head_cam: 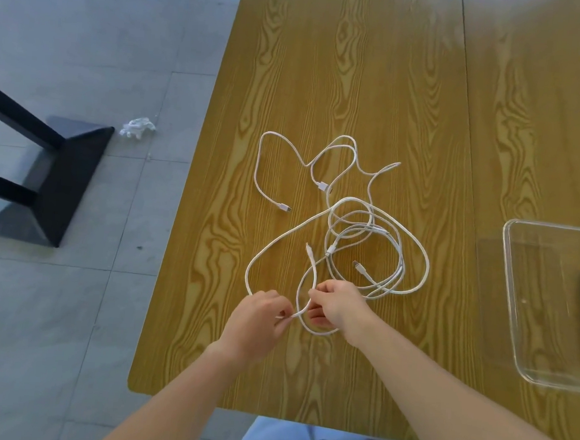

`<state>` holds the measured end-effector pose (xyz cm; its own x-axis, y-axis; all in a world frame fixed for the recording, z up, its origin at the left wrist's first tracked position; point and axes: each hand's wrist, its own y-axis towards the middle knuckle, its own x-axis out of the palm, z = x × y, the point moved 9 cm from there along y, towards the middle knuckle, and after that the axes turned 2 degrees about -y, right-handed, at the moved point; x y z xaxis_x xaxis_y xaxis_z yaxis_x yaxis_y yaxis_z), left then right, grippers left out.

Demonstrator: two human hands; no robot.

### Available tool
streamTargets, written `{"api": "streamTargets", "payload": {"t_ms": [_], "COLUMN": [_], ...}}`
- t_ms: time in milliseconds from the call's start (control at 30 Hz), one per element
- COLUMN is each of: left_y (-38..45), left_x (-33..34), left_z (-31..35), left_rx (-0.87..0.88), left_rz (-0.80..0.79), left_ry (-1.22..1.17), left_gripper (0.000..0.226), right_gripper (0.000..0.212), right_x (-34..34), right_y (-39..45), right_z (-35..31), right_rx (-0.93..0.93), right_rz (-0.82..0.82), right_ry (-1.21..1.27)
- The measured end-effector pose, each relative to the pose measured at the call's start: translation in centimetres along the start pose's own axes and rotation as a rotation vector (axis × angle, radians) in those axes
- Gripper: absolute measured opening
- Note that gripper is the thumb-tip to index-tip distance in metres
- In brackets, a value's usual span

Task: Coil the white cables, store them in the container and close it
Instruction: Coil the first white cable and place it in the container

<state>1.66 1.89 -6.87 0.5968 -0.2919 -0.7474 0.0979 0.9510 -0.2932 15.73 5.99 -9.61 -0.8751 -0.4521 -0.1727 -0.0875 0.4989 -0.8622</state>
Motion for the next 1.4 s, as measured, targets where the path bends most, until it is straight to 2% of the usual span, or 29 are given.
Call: {"api": "streamTargets", "payload": {"t_ms": [200,367,600,700,833,967,1167,1300,1400], "left_y": [-0.9,-1.2,-1.6,-1.6,-0.8,0.0,1.6,1.9,1.9], "left_x": [-1.8,-4.6,-8.4,-10.9,-15.2,-18.8,-20.6,-19.8,-19.7], "left_z": [0.6,2.7,6.7,8.1,11.1,16.5,23.4,26.1,26.5], "left_rx": [0.081,0.18,0.311,0.329,0.386,0.534,0.686,0.775,0.774], "left_rz": [0.013,0.051,0.075,0.199,0.446,0.602,0.652,0.627,0.636], "left_ry": [-0.15,-0.241,-0.318,-0.327,-0.284,-0.169,0.056,0.074,0.033], "left_gripper": [0.003,0.007,0.027,0.028,0.024,0.023,0.022,0.016,0.015], "right_gripper": [0.014,0.012,0.01,0.007,0.008,0.01,0.012,0.014,0.013], "right_x": [0.6,-0.8,-4.1,-5.5,-7.7,-9.8,-13.5,-15.5,-16.4], "right_y": [-4.1,-8.0,-12.2,-13.5,-15.4,-17.3,-19.8,-20.8,-20.9], "right_z": [-2.0,-4.2,-7.0,-8.0,-9.4,-10.7,-13.0,-14.1,-14.3], "right_rx": [-0.179,-0.336,-0.482,-0.511,-0.573,-0.617,-0.734,-0.797,-0.815], "right_rz": [-0.075,-0.036,0.045,0.05,0.045,-0.016,-0.019,-0.061,-0.074], "right_ry": [0.204,0.232,0.403,0.44,0.419,0.423,0.339,0.334,0.298]}}
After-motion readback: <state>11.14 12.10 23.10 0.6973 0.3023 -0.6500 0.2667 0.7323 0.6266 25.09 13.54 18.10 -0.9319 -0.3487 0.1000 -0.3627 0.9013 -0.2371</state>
